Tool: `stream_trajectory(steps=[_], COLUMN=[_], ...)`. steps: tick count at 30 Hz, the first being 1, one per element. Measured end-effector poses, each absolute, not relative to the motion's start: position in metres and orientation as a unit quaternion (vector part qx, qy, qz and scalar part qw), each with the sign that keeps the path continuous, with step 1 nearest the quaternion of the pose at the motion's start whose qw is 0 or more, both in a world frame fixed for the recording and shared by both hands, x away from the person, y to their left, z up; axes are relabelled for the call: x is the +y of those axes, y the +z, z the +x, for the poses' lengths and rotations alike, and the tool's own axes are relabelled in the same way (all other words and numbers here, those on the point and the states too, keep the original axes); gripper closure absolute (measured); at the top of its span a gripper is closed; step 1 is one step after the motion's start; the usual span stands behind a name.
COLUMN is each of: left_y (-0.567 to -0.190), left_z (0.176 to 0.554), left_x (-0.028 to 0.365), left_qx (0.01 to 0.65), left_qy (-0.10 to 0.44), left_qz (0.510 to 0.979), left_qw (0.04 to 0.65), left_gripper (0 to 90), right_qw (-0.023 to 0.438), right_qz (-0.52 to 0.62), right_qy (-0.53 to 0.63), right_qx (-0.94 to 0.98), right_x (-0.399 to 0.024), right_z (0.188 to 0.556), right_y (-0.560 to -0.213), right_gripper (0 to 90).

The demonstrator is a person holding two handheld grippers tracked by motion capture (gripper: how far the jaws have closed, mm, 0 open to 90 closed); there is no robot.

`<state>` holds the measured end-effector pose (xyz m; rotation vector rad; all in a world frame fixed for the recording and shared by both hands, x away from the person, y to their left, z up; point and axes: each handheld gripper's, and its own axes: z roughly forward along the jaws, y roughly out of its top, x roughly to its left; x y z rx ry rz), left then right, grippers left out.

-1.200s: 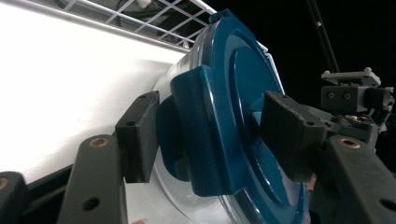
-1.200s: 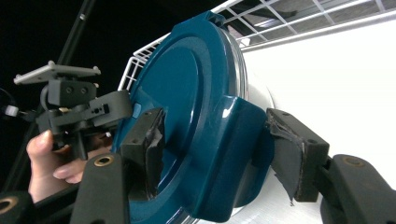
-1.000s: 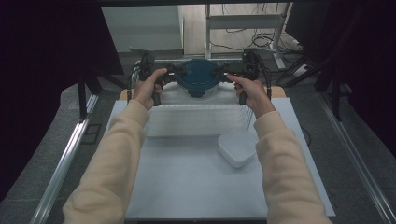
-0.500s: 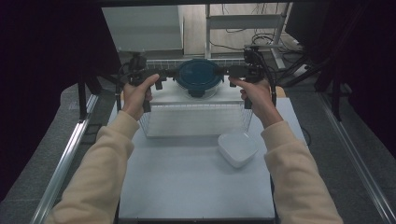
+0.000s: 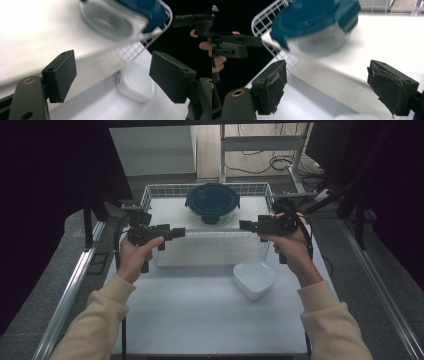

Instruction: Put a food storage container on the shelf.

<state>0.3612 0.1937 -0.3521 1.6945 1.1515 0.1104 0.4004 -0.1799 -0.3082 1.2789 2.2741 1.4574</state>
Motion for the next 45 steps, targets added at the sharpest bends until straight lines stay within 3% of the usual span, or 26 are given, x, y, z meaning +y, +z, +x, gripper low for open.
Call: stream_trajectory(steps=[9, 22, 35, 45], left_y=[-0.406, -0.452, -0.484, -0.487], left_z=[0.314, 0.276, 0.257, 0.258], left_x=[0.194, 0.193, 0.207, 0.208], left_qx=[0.467, 0.466, 0.486, 0.491], left_qy=[0.057, 0.052, 0.048, 0.045], left_qz=[0.737, 0.770, 0.778, 0.777], left_qw=[0.485, 0.433, 0.395, 0.391], left_gripper=[21.6, 22.4, 23.3, 23.7], right_qw=[0.088, 0.090, 0.079, 0.080], right_qz=[0.412, 0.408, 0.426, 0.424], right_qy=[0.443, 0.386, 0.367, 0.356], right_qx=[0.791, 0.822, 0.823, 0.829], right_x=[-0.206, -0.217, -0.229, -0.230], right_z=[0.357, 0.312, 0.299, 0.299], right_y=[-0.358, -0.424, -0.448, -0.452], right_gripper=[17.4, 18.9, 20.1, 20.2])
